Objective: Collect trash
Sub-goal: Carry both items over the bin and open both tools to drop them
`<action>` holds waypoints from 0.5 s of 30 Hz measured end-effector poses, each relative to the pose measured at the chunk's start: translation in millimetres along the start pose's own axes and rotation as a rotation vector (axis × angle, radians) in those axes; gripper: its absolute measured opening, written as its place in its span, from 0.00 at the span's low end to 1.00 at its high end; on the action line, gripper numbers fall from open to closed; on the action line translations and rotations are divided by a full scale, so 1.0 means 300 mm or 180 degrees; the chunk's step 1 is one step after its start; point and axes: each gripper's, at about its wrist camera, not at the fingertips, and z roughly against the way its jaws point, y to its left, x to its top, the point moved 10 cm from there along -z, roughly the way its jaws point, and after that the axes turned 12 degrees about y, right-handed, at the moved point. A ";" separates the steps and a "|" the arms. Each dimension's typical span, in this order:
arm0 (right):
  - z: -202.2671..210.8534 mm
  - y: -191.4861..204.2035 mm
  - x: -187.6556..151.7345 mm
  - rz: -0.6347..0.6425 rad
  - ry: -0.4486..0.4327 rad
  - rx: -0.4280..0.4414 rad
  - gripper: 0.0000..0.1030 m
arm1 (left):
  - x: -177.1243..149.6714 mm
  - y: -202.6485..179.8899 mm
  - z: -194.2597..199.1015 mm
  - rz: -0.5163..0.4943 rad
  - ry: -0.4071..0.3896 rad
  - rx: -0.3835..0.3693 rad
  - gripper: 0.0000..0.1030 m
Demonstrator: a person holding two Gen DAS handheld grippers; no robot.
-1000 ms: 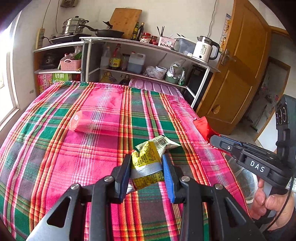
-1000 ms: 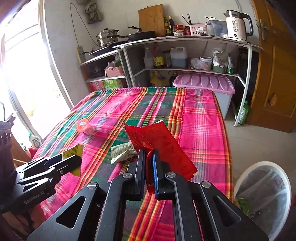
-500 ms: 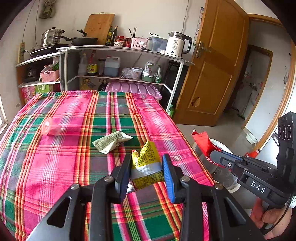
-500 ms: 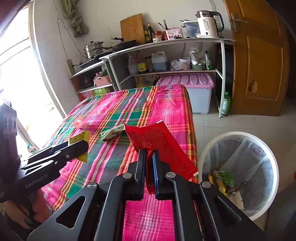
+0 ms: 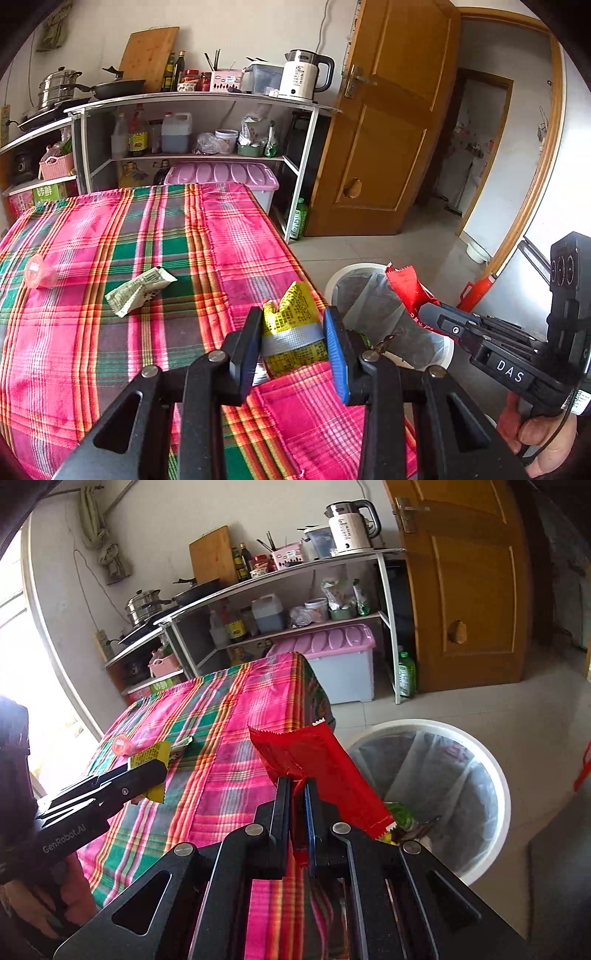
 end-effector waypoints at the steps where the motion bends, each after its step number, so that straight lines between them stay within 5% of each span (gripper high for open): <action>1: 0.004 -0.015 0.002 -0.0031 -0.0008 -0.0018 0.07 | 0.006 -0.016 -0.006 -0.0025 0.0001 -0.0018 0.34; 15: 0.003 -0.207 -0.013 -0.0326 0.0009 -0.0182 0.07 | 0.047 -0.196 -0.144 -0.0246 0.0131 -0.0226 0.34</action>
